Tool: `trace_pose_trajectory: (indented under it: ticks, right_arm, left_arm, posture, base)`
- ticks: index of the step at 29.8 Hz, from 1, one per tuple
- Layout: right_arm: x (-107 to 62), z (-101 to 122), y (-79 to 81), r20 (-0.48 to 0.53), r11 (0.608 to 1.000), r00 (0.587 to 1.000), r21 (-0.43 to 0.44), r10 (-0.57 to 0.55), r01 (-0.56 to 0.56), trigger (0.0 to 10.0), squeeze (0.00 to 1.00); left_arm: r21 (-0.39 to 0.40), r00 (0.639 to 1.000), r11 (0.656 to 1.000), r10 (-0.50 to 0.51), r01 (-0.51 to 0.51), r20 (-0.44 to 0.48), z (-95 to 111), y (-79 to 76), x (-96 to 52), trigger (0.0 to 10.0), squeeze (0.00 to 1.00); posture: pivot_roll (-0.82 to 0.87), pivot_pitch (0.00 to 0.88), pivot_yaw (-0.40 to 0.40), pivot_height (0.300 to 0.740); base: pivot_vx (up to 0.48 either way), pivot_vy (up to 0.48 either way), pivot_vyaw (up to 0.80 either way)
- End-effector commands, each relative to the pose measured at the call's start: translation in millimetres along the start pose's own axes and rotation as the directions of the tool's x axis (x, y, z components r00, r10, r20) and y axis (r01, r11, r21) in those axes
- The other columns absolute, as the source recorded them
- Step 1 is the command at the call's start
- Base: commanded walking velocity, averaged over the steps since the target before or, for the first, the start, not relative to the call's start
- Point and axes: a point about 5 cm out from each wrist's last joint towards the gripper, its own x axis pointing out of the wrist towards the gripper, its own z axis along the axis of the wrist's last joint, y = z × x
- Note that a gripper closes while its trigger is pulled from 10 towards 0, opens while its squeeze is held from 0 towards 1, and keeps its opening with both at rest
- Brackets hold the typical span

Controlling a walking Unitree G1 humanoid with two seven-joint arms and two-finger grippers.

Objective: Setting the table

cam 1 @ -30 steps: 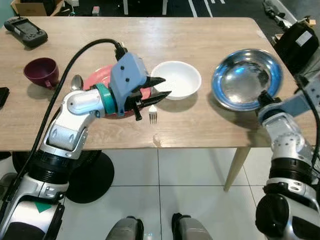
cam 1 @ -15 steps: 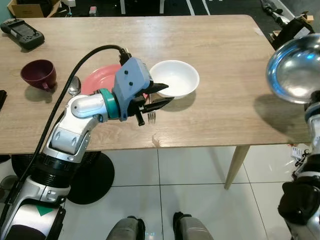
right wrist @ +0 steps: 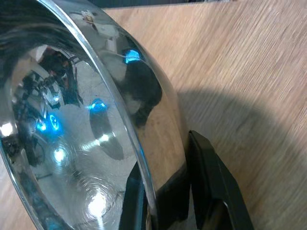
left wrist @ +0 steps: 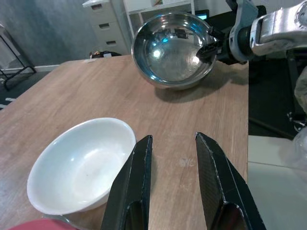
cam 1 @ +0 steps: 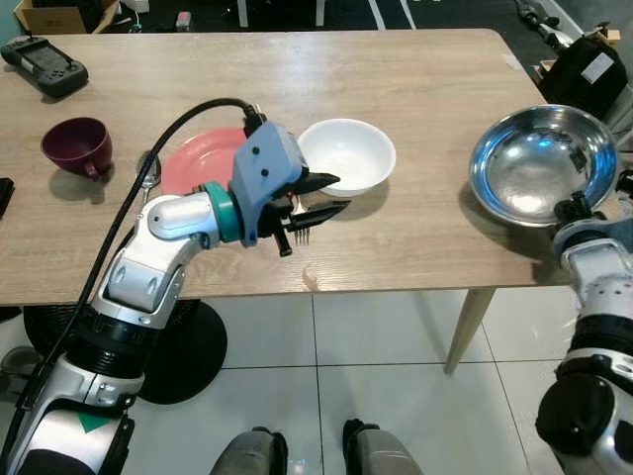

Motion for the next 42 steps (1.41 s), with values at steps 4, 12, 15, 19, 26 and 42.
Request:
trace_pose_trajectory:
  ticks: [4,12,15,19,26,42]
  right_arm:
    - [2.0,6.9,6.1,0.064,0.999,0.998,0.039,0.023,-0.025,10.0,1.0]
    - [-12.9,52.8,33.1,0.316,0.971,0.923,0.022,0.218,-0.237,10.0,0.98]
    - [-17.8,58.8,37.5,0.342,0.965,0.903,-0.061,0.261,-0.255,10.0,0.98]
    - [-41.2,79.2,45.5,0.41,0.899,0.832,-0.383,0.373,-0.214,10.0,0.0]
    - [-66.5,71.5,60.9,0.264,0.615,0.776,-0.764,0.573,-0.194,10.0,0.0]
    - [-157.9,-37.8,57.9,-0.353,0.183,0.591,-0.728,0.726,-0.66,10.0,0.0]
  left_arm:
    - [-0.018,1.0,1.0,-0.013,0.013,-0.016,-4.5,-6.5,0.3,10.0,0.0]
    - [-0.025,1.0,1.0,-0.015,0.015,-0.009,-5.5,-10.7,2.8,10.0,0.0]
    - [-0.026,1.0,0.999,-0.018,0.018,-0.007,-5.4,-11.7,3.9,10.0,0.0]
    - [-0.026,1.0,0.999,-0.024,0.024,-0.001,-4.5,-12.2,6.1,10.0,0.0]
    - [-0.019,1.0,0.999,-0.029,0.029,0.003,-3.7,-11.3,8.3,10.0,0.0]
    - [-0.106,0.92,0.915,0.383,-0.39,-0.077,-18.6,22.8,5.0,10.0,0.0]
  posture:
    - [0.09,0.064,0.043,0.74]
    - [0.08,0.058,0.043,0.74]
    - [0.08,0.058,0.043,0.74]
    - [0.06,0.053,0.055,0.74]
    - [0.03,0.054,0.068,0.74]
    - [0.0,0.026,0.09,0.74]
  base:
    - [0.0,0.0,0.0]
    - [0.0,0.0,0.0]
    - [0.0,0.0,0.0]
    - [0.0,0.0,0.0]
    - [0.0,0.0,0.0]
    - [0.0,0.0,0.0]
